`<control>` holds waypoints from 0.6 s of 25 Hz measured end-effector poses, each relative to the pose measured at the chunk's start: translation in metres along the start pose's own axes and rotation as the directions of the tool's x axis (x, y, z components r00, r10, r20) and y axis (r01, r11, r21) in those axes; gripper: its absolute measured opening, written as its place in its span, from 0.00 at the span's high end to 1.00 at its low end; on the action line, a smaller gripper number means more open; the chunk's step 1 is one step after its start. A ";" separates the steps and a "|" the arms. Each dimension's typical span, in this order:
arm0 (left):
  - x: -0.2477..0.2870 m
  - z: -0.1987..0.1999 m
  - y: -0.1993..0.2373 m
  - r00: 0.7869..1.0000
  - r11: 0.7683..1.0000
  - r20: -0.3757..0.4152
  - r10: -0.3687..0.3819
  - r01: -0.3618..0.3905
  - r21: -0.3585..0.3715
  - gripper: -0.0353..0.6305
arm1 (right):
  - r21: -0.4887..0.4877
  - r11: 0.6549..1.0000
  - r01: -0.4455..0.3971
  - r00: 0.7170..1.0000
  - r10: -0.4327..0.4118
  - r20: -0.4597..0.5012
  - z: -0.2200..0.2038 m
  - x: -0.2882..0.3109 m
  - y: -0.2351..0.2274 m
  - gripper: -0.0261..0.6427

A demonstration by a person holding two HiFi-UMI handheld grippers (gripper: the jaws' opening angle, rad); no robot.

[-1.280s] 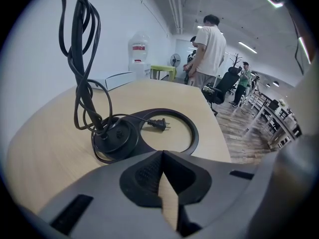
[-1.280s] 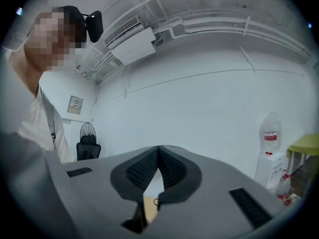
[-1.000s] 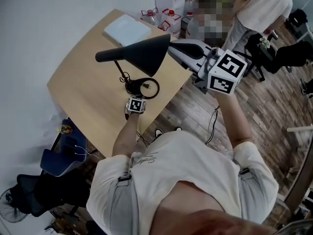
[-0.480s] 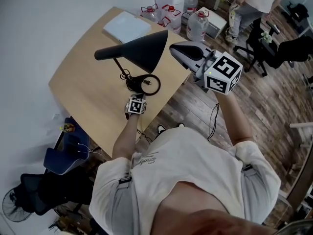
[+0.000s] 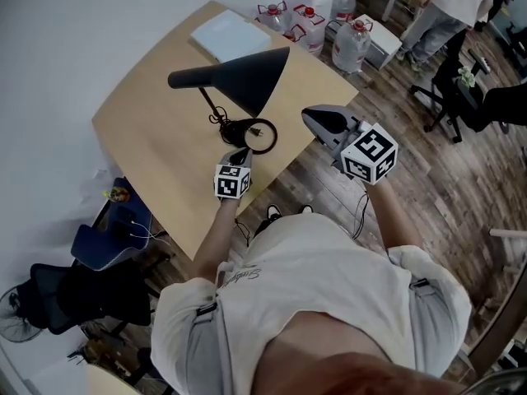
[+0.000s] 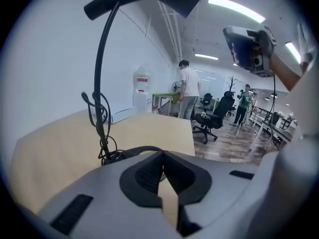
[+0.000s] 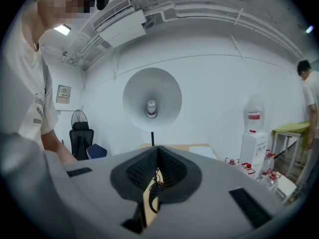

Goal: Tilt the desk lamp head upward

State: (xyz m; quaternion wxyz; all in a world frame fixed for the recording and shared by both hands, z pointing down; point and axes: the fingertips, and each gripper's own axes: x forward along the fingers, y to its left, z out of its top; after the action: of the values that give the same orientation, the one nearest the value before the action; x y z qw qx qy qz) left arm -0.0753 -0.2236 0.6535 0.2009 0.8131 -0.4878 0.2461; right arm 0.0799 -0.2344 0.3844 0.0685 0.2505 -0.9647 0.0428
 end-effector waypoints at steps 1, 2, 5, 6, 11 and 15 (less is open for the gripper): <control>-0.007 0.009 -0.005 1.000 1.000 0.024 0.002 -0.002 -0.007 0.92 | -0.003 1.000 -0.003 1.000 0.003 0.001 -0.003 -0.001 0.001 0.97; -0.014 0.017 -0.010 0.999 1.000 0.049 0.007 -0.006 -0.014 0.92 | -0.010 1.000 -0.006 1.000 0.006 0.003 -0.005 -0.002 0.002 0.97; -0.034 0.041 -0.021 0.992 0.999 0.120 0.028 -0.023 -0.037 0.92 | -0.031 0.999 -0.010 1.000 0.011 0.018 -0.008 -0.005 0.005 0.97; -0.040 0.048 -0.023 0.989 0.999 0.141 0.037 -0.031 -0.044 0.92 | -0.032 0.999 -0.013 1.000 0.014 0.028 -0.009 -0.005 0.005 0.97; -0.072 0.071 -0.030 0.971 0.993 0.220 0.092 -0.073 -0.093 0.92 | 0.013 0.998 -0.067 0.994 0.065 0.085 -0.011 -0.001 0.007 0.97; -0.095 0.073 -0.025 0.958 0.988 0.253 0.133 -0.107 -0.114 0.92 | 0.020 0.999 -0.050 0.993 0.048 0.108 -0.016 0.005 0.009 0.97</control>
State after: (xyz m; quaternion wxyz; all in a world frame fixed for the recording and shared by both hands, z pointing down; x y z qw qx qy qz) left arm -0.0763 -0.1882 0.5366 0.1599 0.7962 -0.5701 0.1245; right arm 0.0734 -0.2271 0.4009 0.0126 0.2293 -0.9724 0.0418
